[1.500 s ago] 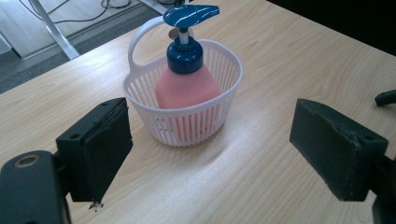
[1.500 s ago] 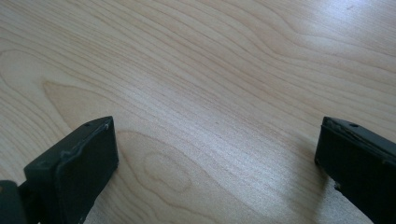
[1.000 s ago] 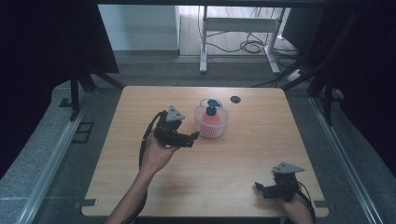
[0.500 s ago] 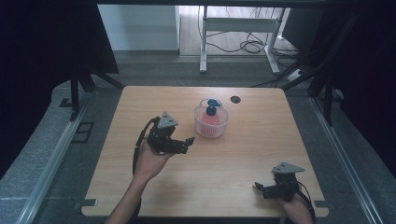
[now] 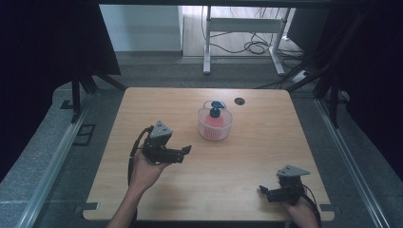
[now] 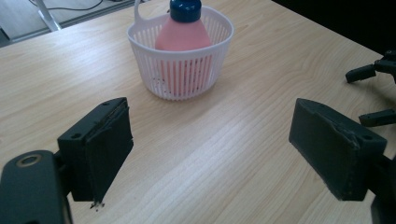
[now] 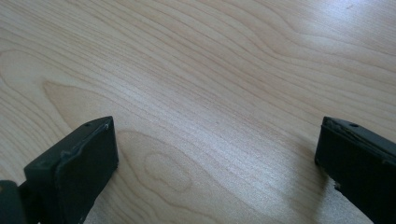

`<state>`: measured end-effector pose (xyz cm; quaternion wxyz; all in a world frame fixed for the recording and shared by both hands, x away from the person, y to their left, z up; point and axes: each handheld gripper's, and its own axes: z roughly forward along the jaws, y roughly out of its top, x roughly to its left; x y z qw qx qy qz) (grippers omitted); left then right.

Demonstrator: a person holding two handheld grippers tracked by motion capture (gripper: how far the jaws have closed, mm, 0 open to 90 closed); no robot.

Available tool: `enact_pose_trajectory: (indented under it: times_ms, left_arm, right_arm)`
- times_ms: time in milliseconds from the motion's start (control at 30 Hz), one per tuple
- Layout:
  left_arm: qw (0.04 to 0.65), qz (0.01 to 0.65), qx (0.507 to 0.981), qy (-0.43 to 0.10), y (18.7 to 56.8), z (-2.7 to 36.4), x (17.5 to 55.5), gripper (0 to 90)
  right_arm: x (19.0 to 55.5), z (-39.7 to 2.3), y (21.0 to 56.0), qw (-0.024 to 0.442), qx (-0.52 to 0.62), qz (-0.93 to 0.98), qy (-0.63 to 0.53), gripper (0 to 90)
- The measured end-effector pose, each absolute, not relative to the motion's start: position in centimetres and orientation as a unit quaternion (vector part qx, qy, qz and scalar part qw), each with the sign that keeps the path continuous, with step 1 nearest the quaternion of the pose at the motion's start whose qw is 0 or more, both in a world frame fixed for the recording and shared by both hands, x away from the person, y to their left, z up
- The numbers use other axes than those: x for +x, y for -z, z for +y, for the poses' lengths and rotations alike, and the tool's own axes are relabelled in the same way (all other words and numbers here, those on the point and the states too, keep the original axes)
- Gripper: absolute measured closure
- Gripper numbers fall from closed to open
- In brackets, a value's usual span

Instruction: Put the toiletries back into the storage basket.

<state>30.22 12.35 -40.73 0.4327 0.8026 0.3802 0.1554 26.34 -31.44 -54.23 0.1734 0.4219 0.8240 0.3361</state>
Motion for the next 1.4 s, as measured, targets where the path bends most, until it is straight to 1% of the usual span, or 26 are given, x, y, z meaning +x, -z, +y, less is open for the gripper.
enact_pose_trajectory:
  times_ms: [333,767,1400]
  left_arm:
    - [0.431,0.389,0.800,-0.153,41.8,13.8,28.9,13.0]
    - [0.426,0.391,0.799,-0.167,43.2,15.2,26.9,13.0]
    - [0.420,0.414,0.790,-0.166,48.1,16.5,24.8,12.9]
  right_arm:
    - [26.4,-31.4,54.2,0.174,0.421,0.824,-0.337,0.0]
    - [26.3,-31.4,54.2,0.174,0.422,0.824,-0.337,0.0]
    - [26.3,-31.4,54.2,0.174,0.424,0.823,-0.337,0.0]
